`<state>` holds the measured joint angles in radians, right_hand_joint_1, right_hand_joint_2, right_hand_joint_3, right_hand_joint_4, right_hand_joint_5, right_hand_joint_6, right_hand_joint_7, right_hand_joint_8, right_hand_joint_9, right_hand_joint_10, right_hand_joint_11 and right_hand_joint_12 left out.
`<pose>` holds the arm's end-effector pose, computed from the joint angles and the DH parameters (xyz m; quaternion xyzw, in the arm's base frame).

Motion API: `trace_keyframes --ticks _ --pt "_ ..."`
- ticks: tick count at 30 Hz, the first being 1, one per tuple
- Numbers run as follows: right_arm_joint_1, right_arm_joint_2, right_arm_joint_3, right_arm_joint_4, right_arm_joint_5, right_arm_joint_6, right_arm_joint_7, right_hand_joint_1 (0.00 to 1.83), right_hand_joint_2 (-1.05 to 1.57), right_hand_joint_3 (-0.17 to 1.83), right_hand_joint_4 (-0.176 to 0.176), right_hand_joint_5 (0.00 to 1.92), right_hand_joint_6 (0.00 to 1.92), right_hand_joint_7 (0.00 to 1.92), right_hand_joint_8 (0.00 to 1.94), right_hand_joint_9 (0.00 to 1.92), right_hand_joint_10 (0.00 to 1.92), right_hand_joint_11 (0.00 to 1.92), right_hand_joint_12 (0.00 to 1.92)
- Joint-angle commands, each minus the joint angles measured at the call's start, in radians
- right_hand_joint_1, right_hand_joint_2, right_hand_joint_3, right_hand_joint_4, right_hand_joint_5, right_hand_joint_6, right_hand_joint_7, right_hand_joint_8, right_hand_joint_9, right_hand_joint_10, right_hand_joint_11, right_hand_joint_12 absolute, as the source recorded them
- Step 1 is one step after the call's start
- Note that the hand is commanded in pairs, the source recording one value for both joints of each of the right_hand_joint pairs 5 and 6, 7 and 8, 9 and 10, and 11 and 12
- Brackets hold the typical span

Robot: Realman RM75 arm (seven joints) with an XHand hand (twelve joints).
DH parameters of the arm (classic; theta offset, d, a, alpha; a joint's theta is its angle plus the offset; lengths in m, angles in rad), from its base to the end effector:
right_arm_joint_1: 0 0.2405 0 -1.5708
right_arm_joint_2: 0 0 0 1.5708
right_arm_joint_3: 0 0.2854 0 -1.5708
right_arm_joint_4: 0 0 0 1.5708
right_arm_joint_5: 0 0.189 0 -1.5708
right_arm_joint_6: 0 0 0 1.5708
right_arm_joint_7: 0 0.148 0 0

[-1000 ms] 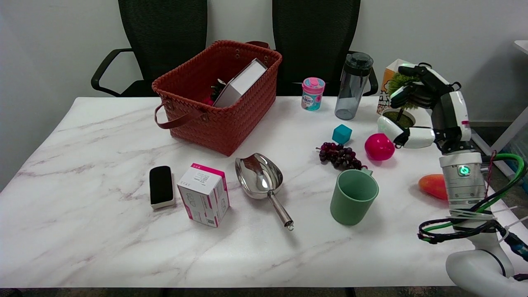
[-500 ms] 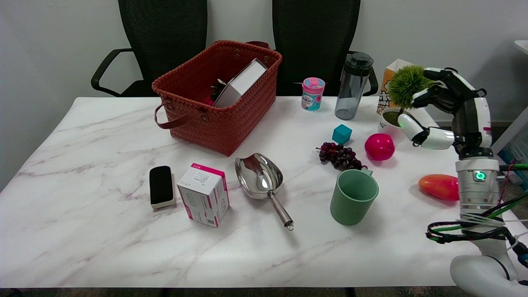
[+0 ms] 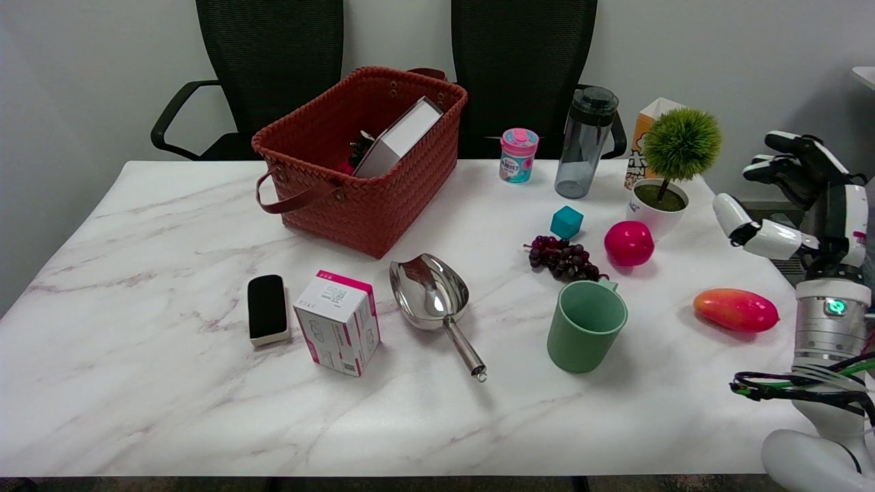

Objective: Pick up the green mug.

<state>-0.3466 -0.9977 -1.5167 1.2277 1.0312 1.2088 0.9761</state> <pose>-0.2524 -0.1688 0.5140 0.4886 -0.0620 0.6221 0.6086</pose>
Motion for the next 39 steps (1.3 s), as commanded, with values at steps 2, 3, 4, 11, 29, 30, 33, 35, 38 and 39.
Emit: trace_keyframes --ticks 2,3,4,11,29,30,33,35,38,39 --pt "-0.045 -0.021 0.003 0.02 0.106 0.017 0.002 1.19 0.22 0.9 0.0 0.59 0.59 0.91 0.91 0.64 0.64 0.64 0.64" --pt "-0.049 -0.022 -0.012 0.035 0.109 0.019 0.002 1.19 0.23 0.9 0.0 0.6 0.6 0.91 0.91 0.64 0.64 0.63 0.63" --pt "-0.057 -0.026 -0.028 0.047 0.112 0.027 0.002 1.19 0.23 0.9 0.0 0.61 0.61 0.91 0.91 0.64 0.64 0.62 0.62" --pt "-0.119 -0.059 -0.101 0.136 0.103 0.088 -0.005 1.18 0.25 0.91 0.0 0.62 0.62 0.9 0.9 0.64 0.64 0.61 0.61" --pt "-0.145 -0.065 -0.524 0.183 0.079 0.395 -0.118 1.15 0.17 0.98 0.0 0.58 0.58 0.68 0.68 0.56 0.56 0.61 0.61" --pt "-0.134 -0.069 -0.545 0.176 0.079 0.389 -0.133 1.15 0.17 0.99 0.0 0.56 0.56 0.67 0.67 0.54 0.54 0.61 0.61" --pt "-0.104 -0.086 -0.592 0.149 0.078 0.378 -0.156 1.13 0.1 1.05 0.0 0.46 0.46 0.58 0.58 0.42 0.42 0.54 0.54" --pt "-0.087 -0.101 -0.606 0.12 0.073 0.379 -0.157 1.12 -0.05 1.06 0.0 0.18 0.18 0.4 0.4 0.35 0.35 0.46 0.46" --pt "-0.082 -0.13 -0.609 0.077 0.076 0.392 -0.152 1.11 -0.1 0.9 0.0 0.04 0.04 0.22 0.22 0.27 0.27 0.36 0.36" --pt "-0.092 -0.138 -0.609 0.068 0.083 0.401 -0.156 1.11 -0.11 0.85 0.0 0.0 0.0 0.16 0.16 0.23 0.23 0.32 0.32"
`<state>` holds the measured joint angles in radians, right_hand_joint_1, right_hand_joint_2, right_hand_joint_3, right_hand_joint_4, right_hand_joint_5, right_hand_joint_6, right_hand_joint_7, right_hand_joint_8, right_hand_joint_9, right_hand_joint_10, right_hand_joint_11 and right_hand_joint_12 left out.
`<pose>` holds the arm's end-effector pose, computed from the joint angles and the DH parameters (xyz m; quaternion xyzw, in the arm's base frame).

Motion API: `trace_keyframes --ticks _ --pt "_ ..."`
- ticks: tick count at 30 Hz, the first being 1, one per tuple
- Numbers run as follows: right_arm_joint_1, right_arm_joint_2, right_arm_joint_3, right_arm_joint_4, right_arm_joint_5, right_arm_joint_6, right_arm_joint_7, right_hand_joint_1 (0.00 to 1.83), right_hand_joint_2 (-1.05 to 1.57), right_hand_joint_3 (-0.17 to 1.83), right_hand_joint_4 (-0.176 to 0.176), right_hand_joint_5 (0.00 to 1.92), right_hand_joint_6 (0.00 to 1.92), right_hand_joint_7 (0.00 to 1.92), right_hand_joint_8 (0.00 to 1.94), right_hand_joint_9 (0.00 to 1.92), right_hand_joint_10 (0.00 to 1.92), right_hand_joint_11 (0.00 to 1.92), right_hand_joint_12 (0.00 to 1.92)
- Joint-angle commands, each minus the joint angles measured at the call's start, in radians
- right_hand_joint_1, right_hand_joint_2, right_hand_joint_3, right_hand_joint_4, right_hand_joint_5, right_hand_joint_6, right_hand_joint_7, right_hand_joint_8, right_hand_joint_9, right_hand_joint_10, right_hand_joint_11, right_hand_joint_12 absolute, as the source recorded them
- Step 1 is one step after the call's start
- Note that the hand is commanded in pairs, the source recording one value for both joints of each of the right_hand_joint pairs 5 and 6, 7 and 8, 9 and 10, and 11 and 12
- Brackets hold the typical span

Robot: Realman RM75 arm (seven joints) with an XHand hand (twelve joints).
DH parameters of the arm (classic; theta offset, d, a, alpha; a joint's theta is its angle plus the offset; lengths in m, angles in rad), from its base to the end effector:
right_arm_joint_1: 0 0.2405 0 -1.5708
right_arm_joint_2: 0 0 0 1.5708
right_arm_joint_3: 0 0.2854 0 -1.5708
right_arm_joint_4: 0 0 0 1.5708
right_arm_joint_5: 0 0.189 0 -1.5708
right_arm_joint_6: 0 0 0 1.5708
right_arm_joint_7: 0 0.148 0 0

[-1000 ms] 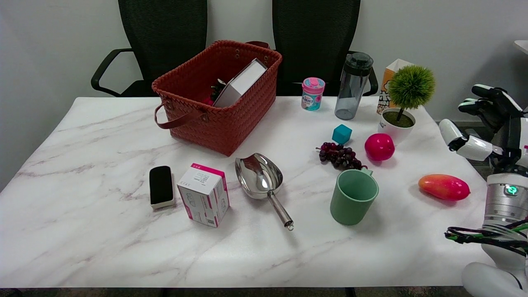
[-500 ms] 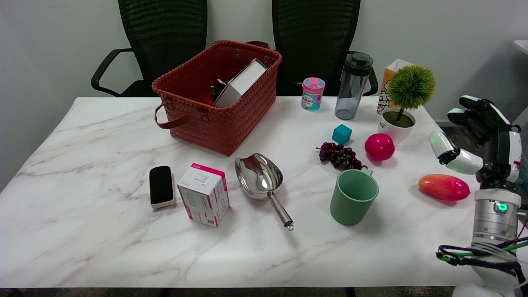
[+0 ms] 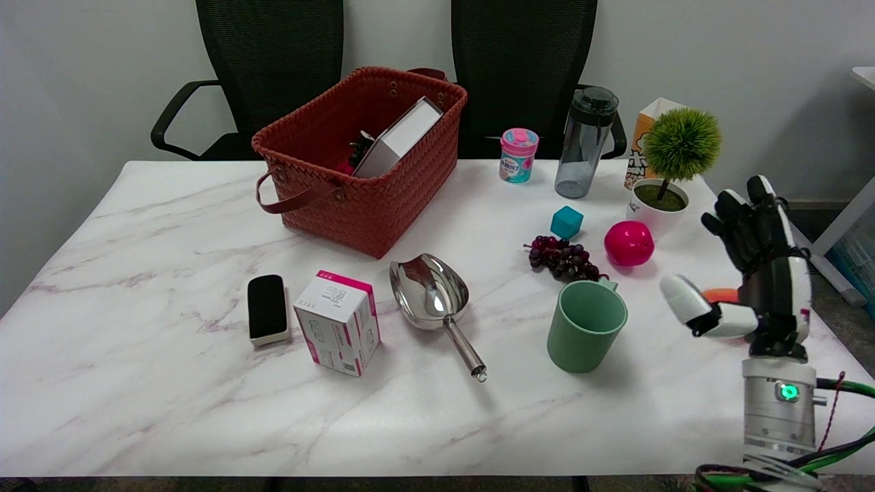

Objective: Pick up the green mug.

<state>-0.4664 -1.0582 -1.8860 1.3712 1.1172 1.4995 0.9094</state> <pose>-0.2842 -0.1248 0.4224 0.4820 -0.1376 0.6603 0.5592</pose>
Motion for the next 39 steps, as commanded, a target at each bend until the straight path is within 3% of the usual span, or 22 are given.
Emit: trace_keyframes --ticks 1,11,21,31,39 --pt "0.02 -0.082 -0.238 -0.08 0.003 0.117 -0.092 1.11 -0.11 0.81 0.0 0.0 0.0 0.13 0.13 0.2 0.2 0.3 0.3" --pt "-0.007 -0.138 -0.246 -0.084 0.032 0.103 -0.201 1.11 -0.11 0.69 0.0 0.0 0.0 0.08 0.08 0.15 0.15 0.2 0.2" --pt "0.02 -0.212 -0.281 -0.086 0.072 0.086 -0.411 1.11 -0.1 0.68 0.0 0.0 0.0 0.25 0.25 0.23 0.23 0.23 0.23" --pt "0.072 -0.272 -0.271 -0.131 0.176 0.11 -0.549 1.08 -0.21 0.79 0.0 0.0 0.0 0.29 0.29 0.25 0.25 0.21 0.21" --pt "0.096 -0.28 -0.286 -0.106 0.193 0.118 -0.615 1.04 -0.26 0.6 0.0 0.0 0.0 0.32 0.32 0.27 0.27 0.19 0.19"
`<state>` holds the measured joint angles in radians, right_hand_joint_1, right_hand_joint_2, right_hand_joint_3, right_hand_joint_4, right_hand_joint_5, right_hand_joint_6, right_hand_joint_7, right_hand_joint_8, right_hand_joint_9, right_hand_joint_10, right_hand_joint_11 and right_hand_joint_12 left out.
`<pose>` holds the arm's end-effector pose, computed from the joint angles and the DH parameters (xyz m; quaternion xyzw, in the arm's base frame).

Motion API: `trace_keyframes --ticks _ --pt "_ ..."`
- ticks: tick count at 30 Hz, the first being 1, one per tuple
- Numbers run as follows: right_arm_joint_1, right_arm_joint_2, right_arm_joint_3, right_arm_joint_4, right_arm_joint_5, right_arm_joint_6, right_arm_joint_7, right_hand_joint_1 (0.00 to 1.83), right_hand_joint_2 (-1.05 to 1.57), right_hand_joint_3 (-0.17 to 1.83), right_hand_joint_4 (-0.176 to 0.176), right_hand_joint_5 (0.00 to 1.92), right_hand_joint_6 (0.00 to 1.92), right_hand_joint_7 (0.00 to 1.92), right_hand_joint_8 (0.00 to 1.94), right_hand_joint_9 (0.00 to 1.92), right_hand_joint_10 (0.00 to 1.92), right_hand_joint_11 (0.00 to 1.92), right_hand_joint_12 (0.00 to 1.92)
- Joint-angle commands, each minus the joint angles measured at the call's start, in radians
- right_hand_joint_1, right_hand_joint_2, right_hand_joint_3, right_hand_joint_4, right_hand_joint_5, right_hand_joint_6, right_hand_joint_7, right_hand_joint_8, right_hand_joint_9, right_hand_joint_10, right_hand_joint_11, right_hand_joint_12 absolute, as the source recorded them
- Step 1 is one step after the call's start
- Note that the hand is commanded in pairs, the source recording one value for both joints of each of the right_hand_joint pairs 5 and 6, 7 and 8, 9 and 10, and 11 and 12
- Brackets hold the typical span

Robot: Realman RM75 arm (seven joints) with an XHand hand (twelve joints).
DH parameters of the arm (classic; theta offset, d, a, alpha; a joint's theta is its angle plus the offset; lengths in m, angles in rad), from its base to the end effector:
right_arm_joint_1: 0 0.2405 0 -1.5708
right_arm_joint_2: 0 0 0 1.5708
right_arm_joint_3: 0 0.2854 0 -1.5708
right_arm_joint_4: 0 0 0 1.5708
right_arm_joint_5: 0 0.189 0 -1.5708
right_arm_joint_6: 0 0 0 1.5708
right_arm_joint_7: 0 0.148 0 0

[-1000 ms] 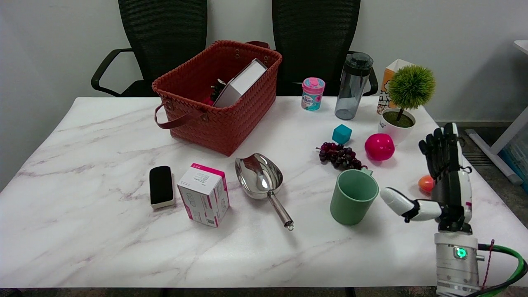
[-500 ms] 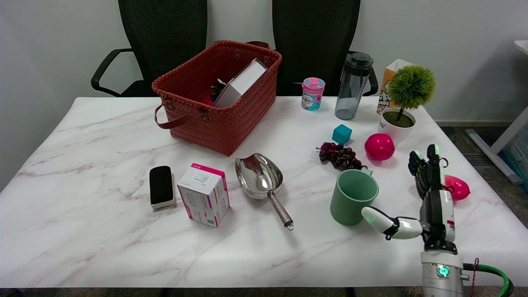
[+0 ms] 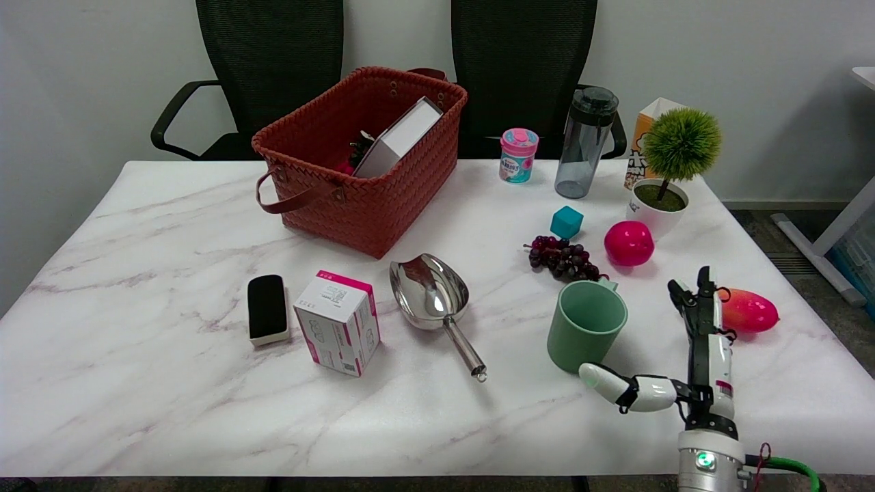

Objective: Pick up the green mug.

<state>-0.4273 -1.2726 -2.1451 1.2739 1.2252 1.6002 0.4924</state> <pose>-0.3480 -0.1010 0.3385 0.4103 -0.1468 0.5609 0.7039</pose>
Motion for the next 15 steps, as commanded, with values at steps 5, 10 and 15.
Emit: trace_keyframes --ticks 5,10,15 --pt "0.103 -0.103 -0.031 -0.005 0.1 0.016 -0.295 1.02 -0.23 0.57 0.0 0.0 0.0 0.31 0.31 0.27 0.27 0.16 0.16" --pt "0.159 -0.165 -0.032 0.006 0.108 0.026 -0.423 1.02 -0.2 0.53 0.0 0.0 0.0 0.32 0.32 0.27 0.27 0.15 0.15" --pt "0.198 -0.191 -0.044 0.017 0.11 0.032 -0.488 1.01 -0.19 0.53 0.0 0.0 0.0 0.34 0.34 0.29 0.29 0.14 0.14"
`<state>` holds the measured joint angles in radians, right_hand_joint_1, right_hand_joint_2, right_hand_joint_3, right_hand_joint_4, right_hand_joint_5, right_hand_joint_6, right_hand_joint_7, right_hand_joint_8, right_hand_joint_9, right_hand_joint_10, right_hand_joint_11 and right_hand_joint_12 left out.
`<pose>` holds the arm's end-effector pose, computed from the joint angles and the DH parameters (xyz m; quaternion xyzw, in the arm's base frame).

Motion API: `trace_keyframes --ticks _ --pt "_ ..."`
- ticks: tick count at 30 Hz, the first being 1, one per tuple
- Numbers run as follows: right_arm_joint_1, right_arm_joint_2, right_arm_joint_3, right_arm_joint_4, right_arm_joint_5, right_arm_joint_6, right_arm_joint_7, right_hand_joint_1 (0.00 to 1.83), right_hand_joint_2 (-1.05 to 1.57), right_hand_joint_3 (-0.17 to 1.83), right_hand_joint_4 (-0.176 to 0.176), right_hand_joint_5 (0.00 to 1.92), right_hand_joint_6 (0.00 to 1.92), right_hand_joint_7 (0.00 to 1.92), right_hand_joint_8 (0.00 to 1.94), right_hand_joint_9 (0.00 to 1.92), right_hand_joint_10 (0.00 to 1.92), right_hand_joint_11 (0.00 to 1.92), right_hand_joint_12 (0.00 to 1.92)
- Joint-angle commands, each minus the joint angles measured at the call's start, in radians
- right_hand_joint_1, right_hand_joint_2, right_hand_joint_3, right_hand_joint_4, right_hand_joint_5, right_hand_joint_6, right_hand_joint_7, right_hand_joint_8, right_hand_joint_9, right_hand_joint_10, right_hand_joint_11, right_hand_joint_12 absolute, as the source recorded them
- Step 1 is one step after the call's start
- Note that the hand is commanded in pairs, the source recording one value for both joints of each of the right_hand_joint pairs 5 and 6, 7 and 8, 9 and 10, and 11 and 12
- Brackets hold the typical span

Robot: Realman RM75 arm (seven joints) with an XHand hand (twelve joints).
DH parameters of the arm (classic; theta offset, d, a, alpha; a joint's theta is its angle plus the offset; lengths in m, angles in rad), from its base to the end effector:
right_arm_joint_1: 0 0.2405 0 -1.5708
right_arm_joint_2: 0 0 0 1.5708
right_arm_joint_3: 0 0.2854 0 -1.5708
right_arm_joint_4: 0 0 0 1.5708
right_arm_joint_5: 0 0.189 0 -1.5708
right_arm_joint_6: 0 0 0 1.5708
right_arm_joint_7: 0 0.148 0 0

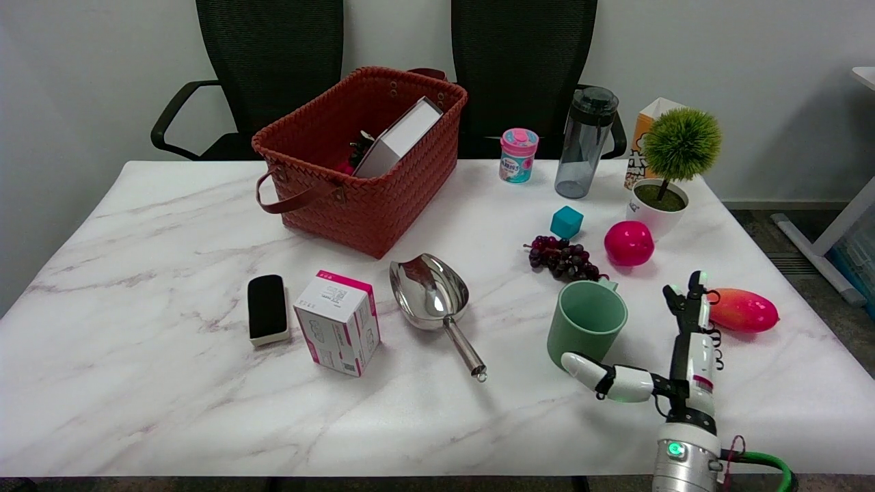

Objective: Pick up the green mug.

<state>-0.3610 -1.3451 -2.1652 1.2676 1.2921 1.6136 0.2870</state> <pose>-0.3545 -0.1164 0.3209 0.3740 -0.1198 0.5237 0.7560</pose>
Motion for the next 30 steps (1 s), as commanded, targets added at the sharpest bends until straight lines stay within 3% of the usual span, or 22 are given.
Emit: trace_keyframes --ticks 1,22,24,26,30 --pt "0.133 -0.123 -0.026 0.025 0.044 0.018 -0.292 1.01 -0.19 0.53 0.0 0.0 0.0 0.35 0.35 0.29 0.29 0.15 0.15" --pt "0.129 -0.127 -0.028 0.012 0.13 0.0 -0.354 1.0 -0.17 0.56 0.0 0.0 0.0 0.43 0.43 0.36 0.36 0.14 0.14" --pt "0.134 -0.127 -0.03 0.012 0.135 -0.018 -0.351 1.0 -0.17 0.57 0.0 0.0 0.0 0.38 0.38 0.36 0.36 0.13 0.13" --pt "0.141 -0.133 -0.032 0.012 0.141 -0.028 -0.351 1.0 -0.16 0.57 0.0 0.0 0.0 0.2 0.2 0.35 0.35 0.13 0.13" --pt "0.143 -0.141 -0.035 0.009 0.159 -0.029 -0.356 0.99 -0.13 0.56 0.0 0.0 0.0 0.12 0.12 0.32 0.32 0.12 0.12"
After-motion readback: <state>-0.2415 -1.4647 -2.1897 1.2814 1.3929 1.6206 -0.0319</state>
